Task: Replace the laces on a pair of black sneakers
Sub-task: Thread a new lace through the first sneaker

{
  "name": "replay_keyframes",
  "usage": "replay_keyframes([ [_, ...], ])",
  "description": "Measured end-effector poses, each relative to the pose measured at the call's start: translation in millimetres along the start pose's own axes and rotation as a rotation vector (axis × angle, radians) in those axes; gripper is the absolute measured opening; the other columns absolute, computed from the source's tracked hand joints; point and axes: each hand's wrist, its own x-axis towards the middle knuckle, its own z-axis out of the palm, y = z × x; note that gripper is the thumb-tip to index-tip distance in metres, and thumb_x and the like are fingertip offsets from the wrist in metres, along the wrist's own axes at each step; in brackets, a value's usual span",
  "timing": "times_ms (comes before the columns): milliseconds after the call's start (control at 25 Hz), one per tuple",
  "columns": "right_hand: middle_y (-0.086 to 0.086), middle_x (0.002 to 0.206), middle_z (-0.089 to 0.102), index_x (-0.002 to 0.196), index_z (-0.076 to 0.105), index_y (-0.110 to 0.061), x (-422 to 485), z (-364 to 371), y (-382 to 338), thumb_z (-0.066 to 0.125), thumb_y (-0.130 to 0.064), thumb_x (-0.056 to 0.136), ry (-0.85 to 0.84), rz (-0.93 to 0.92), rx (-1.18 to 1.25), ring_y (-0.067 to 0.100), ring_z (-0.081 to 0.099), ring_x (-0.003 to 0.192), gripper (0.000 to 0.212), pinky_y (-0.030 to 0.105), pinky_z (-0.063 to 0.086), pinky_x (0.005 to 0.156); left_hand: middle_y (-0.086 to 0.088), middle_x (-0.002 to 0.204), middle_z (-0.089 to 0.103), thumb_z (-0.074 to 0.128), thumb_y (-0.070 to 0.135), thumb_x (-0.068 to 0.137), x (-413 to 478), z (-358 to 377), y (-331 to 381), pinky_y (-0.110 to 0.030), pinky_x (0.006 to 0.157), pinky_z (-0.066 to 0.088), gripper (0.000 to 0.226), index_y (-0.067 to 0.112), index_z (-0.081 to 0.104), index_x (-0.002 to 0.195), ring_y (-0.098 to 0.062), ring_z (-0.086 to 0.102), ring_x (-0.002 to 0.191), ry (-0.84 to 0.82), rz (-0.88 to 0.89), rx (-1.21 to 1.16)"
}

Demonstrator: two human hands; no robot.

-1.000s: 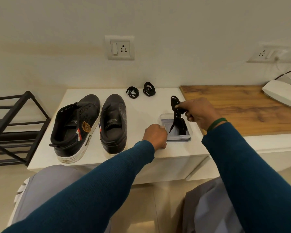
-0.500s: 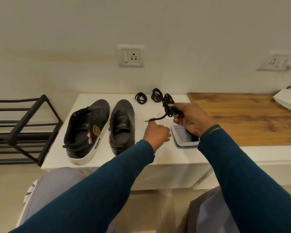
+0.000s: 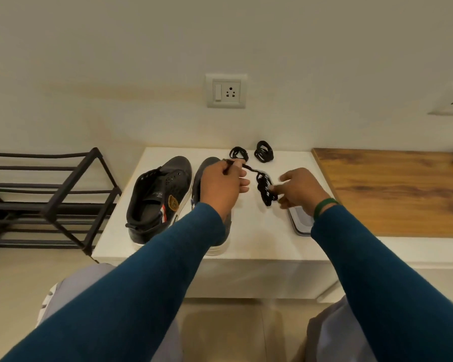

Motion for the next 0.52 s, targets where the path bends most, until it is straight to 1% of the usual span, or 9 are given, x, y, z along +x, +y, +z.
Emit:
replay_keyframes([
  [40, 0.014, 0.125, 0.062, 0.133, 0.054, -0.005, -1, 2, 0, 0.075, -0.027, 0.089, 0.077, -0.077, -0.296, 0.027, 0.064, 0.107, 0.053, 0.036, 0.052, 0.088, 0.001, 0.088, 0.07, 0.057, 0.026, 0.101, 3, -6, 2, -0.019, 0.064, 0.058, 0.012, 0.022, 0.068, 0.099, -0.002, 0.067, 0.065, -0.005, 0.038, 0.104],
  [80, 0.012, 0.136, 0.057, 0.139, 0.051, -0.009, -4, 5, -1, 0.071, -0.028, 0.092, 0.178, -0.196, -0.432, 0.027, 0.057, 0.121, 0.054, 0.036, 0.046, 0.097, 0.002, 0.087, 0.071, 0.06, 0.026, 0.1, 7, -11, 5, -0.016, 0.062, 0.055, 0.01, 0.024, 0.068, 0.095, -0.003, 0.066, 0.067, -0.02, 0.065, 0.179],
  [120, 0.009, 0.139, 0.055, 0.14, 0.051, -0.012, -9, 7, -5, 0.066, -0.025, 0.095, 0.263, -0.323, -0.406, 0.025, 0.053, 0.126, 0.049, 0.034, 0.043, 0.101, 0.002, 0.085, 0.071, 0.062, 0.024, 0.099, 10, -16, 7, -0.014, 0.06, 0.053, 0.01, 0.026, 0.068, 0.091, -0.004, 0.066, 0.067, -0.04, 0.075, 0.225],
  [160, 0.006, 0.138, 0.058, 0.138, 0.055, -0.014, -12, 10, -9, 0.06, -0.022, 0.098, 0.305, -0.441, -0.281, 0.022, 0.054, 0.125, 0.041, 0.031, 0.042, 0.102, 0.002, 0.085, 0.072, 0.063, 0.022, 0.097, 11, -21, 9, -0.012, 0.058, 0.052, 0.012, 0.028, 0.068, 0.089, -0.004, 0.066, 0.067, -0.067, 0.076, 0.25],
  [240, -0.002, 0.131, 0.064, 0.133, 0.061, -0.02, -15, 19, -20, 0.053, -0.024, 0.102, 0.203, -0.604, 0.066, 0.011, 0.058, 0.119, 0.032, 0.021, 0.044, 0.1, 0.006, 0.084, 0.074, 0.067, 0.02, 0.094, 15, -26, 11, -0.012, 0.058, 0.052, 0.013, 0.032, 0.07, 0.089, -0.004, 0.068, 0.067, -0.127, 0.109, 0.305],
  [320, -0.001, 0.12, 0.07, 0.131, 0.062, -0.018, -20, 30, -29, 0.051, -0.032, 0.104, -0.05, -0.645, 0.304, 0.01, 0.064, 0.111, 0.032, 0.021, 0.048, 0.098, 0.009, 0.082, 0.074, 0.07, 0.021, 0.092, 18, -27, 14, -0.015, 0.065, 0.056, 0.009, 0.03, 0.073, 0.092, -0.002, 0.07, 0.071, -0.138, 0.21, 0.39],
  [400, 0.006, 0.091, 0.073, 0.12, 0.067, -0.012, -23, 38, -34, 0.054, -0.028, 0.103, -0.196, -0.63, 0.352, 0.016, 0.07, 0.082, 0.027, 0.027, 0.056, 0.083, 0.01, 0.081, 0.072, 0.072, 0.024, 0.09, 24, -29, 16, -0.019, 0.071, 0.057, 0.003, 0.025, 0.074, 0.092, -0.002, 0.067, 0.072, -0.058, 0.308, 0.476],
  [440, 0.007, 0.077, 0.068, 0.111, 0.069, -0.011, -22, 39, -37, 0.055, -0.024, 0.102, -0.187, -0.619, 0.328, 0.016, 0.065, 0.068, 0.022, 0.029, 0.058, 0.072, 0.011, 0.084, 0.07, 0.074, 0.027, 0.088, 28, -33, 15, -0.021, 0.074, 0.056, 0.005, 0.024, 0.072, 0.092, -0.002, 0.065, 0.076, -0.006, 0.34, 0.546],
  [520, 0.006, 0.067, 0.059, 0.097, 0.07, -0.012, -18, 34, -43, 0.056, -0.019, 0.102, -0.024, -0.603, 0.277, 0.012, 0.054, 0.056, 0.017, 0.03, 0.054, 0.058, 0.008, 0.104, 0.065, 0.074, 0.032, 0.087, 38, -41, 10, -0.028, 0.087, 0.053, 0.018, 0.024, 0.068, 0.102, -0.009, 0.061, 0.096, 0.036, 0.308, 0.762],
])
